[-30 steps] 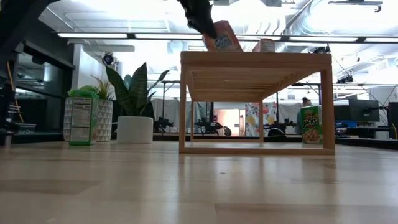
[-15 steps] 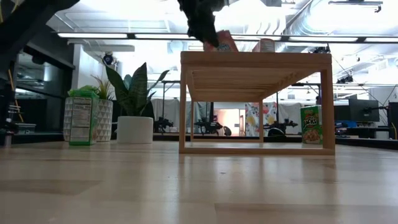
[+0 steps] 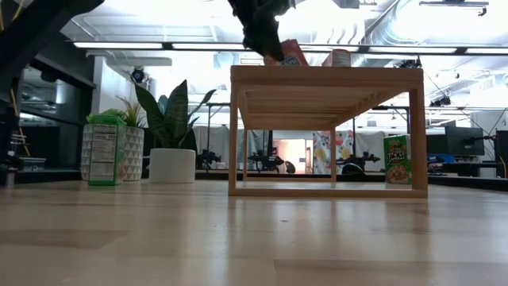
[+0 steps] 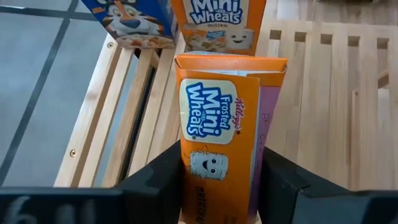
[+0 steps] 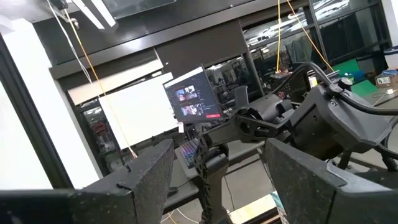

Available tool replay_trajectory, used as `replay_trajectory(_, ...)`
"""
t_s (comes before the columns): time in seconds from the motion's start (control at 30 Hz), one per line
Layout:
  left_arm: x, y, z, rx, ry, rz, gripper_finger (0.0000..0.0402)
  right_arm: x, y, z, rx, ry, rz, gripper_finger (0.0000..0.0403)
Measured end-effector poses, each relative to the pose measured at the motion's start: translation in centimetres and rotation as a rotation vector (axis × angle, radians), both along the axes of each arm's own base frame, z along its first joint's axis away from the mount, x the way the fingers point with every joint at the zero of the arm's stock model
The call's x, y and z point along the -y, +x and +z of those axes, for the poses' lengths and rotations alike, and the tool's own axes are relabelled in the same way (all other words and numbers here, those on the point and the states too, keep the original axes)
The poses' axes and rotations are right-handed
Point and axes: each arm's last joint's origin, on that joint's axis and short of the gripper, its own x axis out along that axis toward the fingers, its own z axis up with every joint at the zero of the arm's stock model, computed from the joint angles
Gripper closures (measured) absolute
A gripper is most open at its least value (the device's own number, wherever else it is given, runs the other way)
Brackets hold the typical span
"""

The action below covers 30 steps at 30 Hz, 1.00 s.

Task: Stack cereal on shelf
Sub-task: Put the orange cereal box aligned with the other orange cereal box on the shelf

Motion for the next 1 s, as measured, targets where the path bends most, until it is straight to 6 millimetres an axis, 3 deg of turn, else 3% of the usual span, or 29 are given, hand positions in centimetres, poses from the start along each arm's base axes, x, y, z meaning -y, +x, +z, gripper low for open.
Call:
replay_trajectory(0.47,-0.7,1.4,-2.1,-0.03,-0.022,-0.003,0.0179,0.0,0.0,0.0,0.007,0.015,0.005,0.0155)
replay_trajectory(0.8,-0.7,0.7,-0.4,0.041,-0.002,-0.002,0.0169,0.0,0.0,0.0,0.006,0.015,0.005,0.0155)
replay_trajectory(1.0,0.0,-1.7,2.1,0.042,-0.002,0.001,0.0169,0.0,0.0,0.0,0.006,0.015,0.004,0.0155)
